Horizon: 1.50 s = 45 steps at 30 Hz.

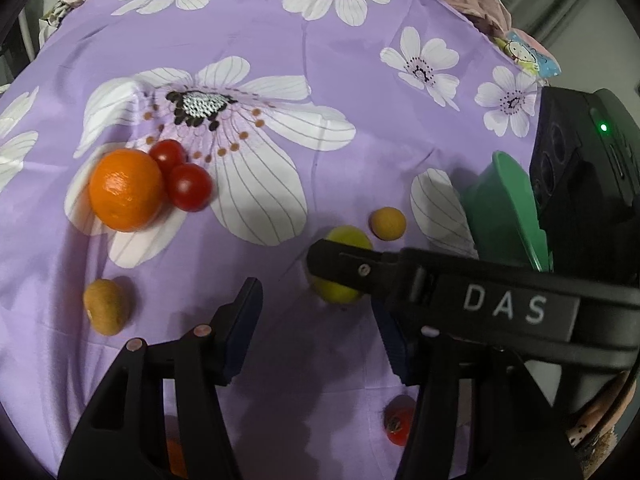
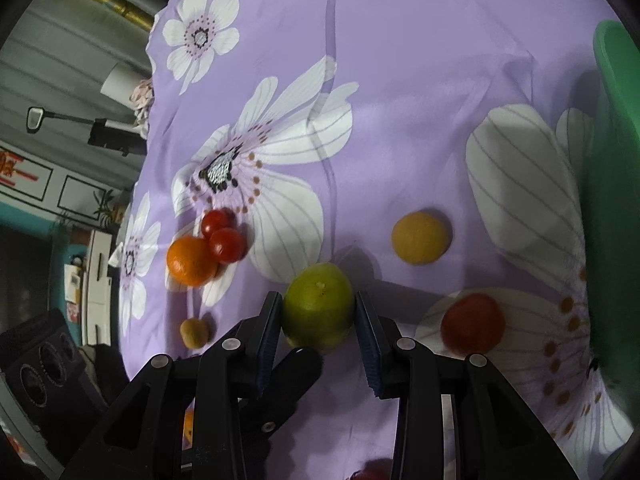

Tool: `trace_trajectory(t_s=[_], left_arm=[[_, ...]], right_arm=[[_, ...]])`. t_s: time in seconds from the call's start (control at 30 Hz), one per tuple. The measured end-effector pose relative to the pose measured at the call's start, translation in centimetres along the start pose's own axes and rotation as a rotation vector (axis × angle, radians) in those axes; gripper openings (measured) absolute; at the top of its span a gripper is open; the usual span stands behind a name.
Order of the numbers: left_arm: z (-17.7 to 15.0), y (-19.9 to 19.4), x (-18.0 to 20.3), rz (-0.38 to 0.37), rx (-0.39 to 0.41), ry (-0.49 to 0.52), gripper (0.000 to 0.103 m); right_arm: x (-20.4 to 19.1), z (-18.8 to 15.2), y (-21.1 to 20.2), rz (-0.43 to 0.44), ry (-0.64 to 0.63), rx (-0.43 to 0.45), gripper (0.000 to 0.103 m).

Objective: Organize fruits
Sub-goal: 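Lift the yellow-green lime with the right gripper toward the green bowl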

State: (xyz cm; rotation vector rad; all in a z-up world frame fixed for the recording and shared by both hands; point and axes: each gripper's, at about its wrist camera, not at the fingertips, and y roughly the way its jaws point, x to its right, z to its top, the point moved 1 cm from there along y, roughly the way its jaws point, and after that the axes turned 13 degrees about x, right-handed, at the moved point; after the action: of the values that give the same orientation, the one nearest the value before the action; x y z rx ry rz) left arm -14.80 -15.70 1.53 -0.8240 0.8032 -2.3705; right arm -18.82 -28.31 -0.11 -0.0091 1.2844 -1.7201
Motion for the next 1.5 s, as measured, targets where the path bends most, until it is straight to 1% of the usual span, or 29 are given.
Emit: trace_trajectory(t_s=[0.13, 0.23, 0.3, 0.33, 0.37, 0.43, 0.7, 1.0, 1.1, 1.5], left_arm=[[-0.1, 0.5, -0.1, -0.004, -0.011, -0.014, 0.053], [-0.1, 0.6, 0.0, -0.03, -0.015, -0.027, 0.044], [-0.2, 0.6, 0.1, -0.037, -0.012, -0.037, 0.043], [-0.2, 0.7, 0.1, -0.042, -0.014, -0.043, 0.041], [-0.2, 0.7, 0.1, -0.05, -0.018, -0.047, 0.036], [-0.3, 0.8, 0.1, -0.064, -0.03, -0.053, 0.033], [-0.2, 0.5, 0.4, -0.053, -0.021, -0.026, 0.033], [0.3, -0.9, 1.0, -0.057, 0.031, 0.008, 0.033], [0.5, -1.6, 1.5, -0.052, 0.061, 0.04, 0.033], [1.1, -3.8, 2.1, -0.096, 0.133, 0.061, 0.033]], right_arm=[[0.0, -0.1, 0.2, 0.004, 0.004, -0.014, 0.038], [0.1, -0.2, 0.1, 0.009, 0.01, -0.013, 0.038], [0.2, -0.2, 0.1, 0.014, 0.013, -0.015, 0.038], [0.2, -0.2, 0.1, 0.017, 0.014, -0.015, 0.038], [0.2, -0.2, 0.1, 0.018, 0.014, -0.014, 0.038], [0.2, -0.2, 0.1, 0.019, 0.012, -0.014, 0.038], [0.1, -0.5, -0.1, 0.026, 0.015, -0.009, 0.038], [-1.0, -0.5, -1.9, 0.044, -0.023, 0.054, 0.038], [-1.5, -0.5, -2.7, 0.053, -0.035, 0.083, 0.038], [-3.1, -0.7, -5.4, 0.053, -0.082, 0.176, 0.038]])
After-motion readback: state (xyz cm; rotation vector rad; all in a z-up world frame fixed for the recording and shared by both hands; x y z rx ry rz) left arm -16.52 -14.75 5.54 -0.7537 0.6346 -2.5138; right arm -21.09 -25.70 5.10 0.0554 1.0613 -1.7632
